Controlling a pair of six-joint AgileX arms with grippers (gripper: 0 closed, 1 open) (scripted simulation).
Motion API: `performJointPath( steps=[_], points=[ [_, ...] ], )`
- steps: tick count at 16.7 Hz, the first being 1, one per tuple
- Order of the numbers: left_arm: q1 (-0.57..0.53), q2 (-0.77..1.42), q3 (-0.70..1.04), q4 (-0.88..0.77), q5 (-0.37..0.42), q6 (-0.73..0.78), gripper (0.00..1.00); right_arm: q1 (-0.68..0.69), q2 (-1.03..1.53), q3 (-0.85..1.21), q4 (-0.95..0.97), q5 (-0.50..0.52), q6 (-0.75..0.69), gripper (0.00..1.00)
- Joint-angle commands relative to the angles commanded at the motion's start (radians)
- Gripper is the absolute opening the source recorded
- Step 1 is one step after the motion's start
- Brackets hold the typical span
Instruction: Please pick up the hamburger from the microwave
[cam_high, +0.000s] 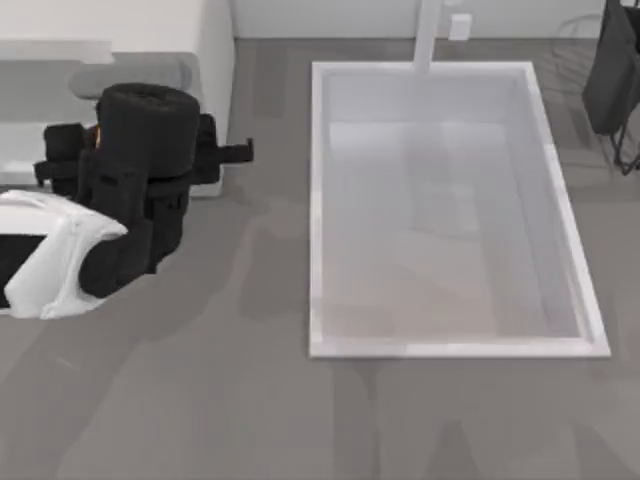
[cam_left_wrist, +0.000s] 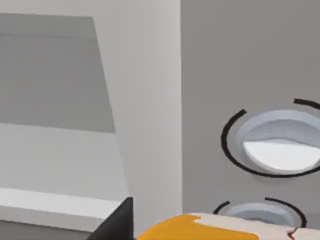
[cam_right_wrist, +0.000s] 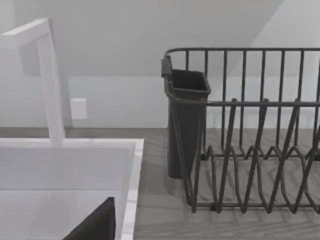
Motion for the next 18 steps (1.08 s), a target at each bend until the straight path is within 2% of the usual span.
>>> performJointPath(
  steps=[4,11,14,18],
  points=[
    [-0.089,-0.106,-0.105,-0.041,-0.083,-0.034,0.00,0.000,0.000,0.000,0.000,0.000,0.000,1.00],
    [-0.063,-0.052,-0.120,0.003,-0.087,-0.030,0.00,0.000,0.000,0.000,0.000,0.000,0.000,1.00],
    [-0.074,0.056,-0.149,0.135,-0.090,-0.032,0.00,0.000,0.000,0.000,0.000,0.000,0.000,1.00],
    [-0.086,0.241,-0.210,0.411,-0.088,-0.033,0.00,0.000,0.000,0.000,0.000,0.000,0.000,1.00]
  ],
)
